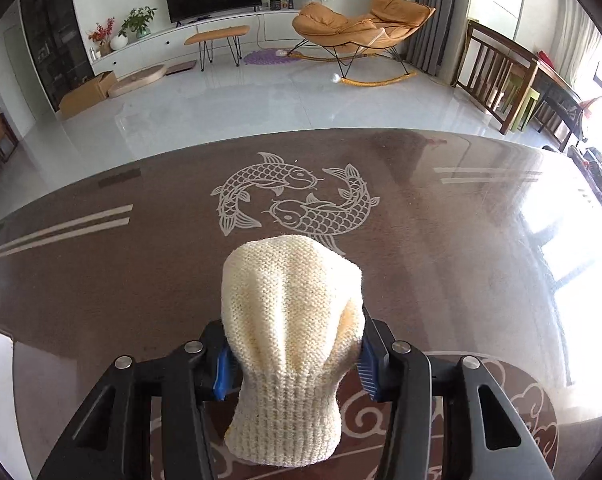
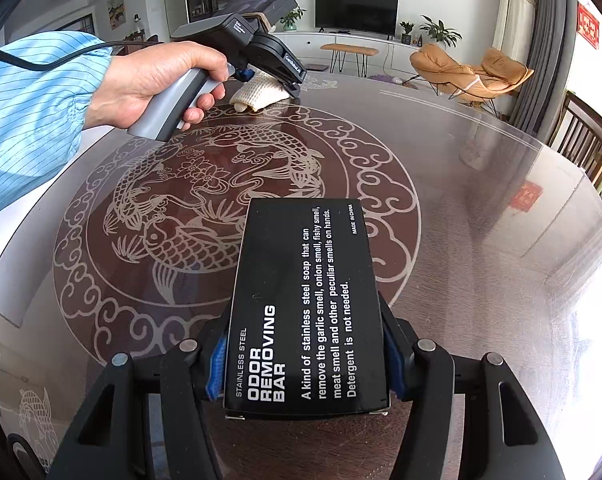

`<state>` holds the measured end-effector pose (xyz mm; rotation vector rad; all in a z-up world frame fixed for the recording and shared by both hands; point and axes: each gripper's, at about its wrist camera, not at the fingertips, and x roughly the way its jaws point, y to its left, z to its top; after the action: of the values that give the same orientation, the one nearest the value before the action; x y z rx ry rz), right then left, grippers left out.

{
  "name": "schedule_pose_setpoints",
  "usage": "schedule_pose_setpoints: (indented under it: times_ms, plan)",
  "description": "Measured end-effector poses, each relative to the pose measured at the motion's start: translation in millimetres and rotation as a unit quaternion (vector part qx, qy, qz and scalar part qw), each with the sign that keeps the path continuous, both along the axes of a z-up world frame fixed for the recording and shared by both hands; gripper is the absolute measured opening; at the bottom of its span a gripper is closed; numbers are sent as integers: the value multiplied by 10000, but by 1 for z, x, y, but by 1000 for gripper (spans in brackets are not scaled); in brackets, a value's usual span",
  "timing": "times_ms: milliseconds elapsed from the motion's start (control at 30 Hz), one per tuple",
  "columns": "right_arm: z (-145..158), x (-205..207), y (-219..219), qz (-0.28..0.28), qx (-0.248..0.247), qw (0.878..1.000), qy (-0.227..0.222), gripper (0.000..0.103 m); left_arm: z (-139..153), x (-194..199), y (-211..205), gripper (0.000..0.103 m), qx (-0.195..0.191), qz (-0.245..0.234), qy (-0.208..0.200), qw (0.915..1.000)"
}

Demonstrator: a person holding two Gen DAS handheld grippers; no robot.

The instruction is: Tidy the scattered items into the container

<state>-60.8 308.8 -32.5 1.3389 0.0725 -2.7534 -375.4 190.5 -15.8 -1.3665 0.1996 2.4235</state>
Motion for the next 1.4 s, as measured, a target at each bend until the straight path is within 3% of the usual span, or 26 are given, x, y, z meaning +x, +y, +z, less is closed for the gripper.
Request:
schedule_pose_setpoints:
  times_ms: [100, 267, 333, 467, 500, 533, 567, 600, 633, 767, 1400]
  plan:
    - [0, 0, 0, 0, -3, 10000, -1, 60, 0, 41, -31, 47, 292, 258, -72, 9992]
    - [0, 0, -1, 1, 12, 10000, 2, 60, -4, 184, -100, 48, -168, 346, 15, 9993]
    - [0, 1, -6, 19, 136, 9999, 33, 60, -5, 237, -129, 47, -138, 533, -19, 9985]
    - [0, 1, -27, 97, -154, 9998, 17, 60, -8, 296, -153, 51, -48, 681, 96, 9976]
    - [0, 0, -36, 113, -120, 9999, 9, 60, -10, 301, -155, 51, -21, 720, 192, 9972]
    - [0, -2, -44, 110, -93, 9999, 4, 60, -11, 301, -154, 60, -14, 734, 274, 9969]
    - [0, -5, -51, 67, -100, 9999, -2, 61, -14, 299, -151, 83, -77, 747, 313, 9967]
    - [0, -8, -56, 10, -103, 9999, -19, 66, -18, 294, -147, 99, -154, 777, 303, 9964]
    - [-1, -11, -61, 23, -103, 9999, -53, 78, -20, 291, -146, 103, -125, 838, 313, 9959]
    - [-4, -14, -73, 210, -23, 9997, -130, 87, -20, 288, -146, 103, -97, 903, 391, 9951]
    - [-4, -14, -74, 204, 9, 9997, -141, 89, -21, 287, -146, 103, -125, 922, 393, 9949]
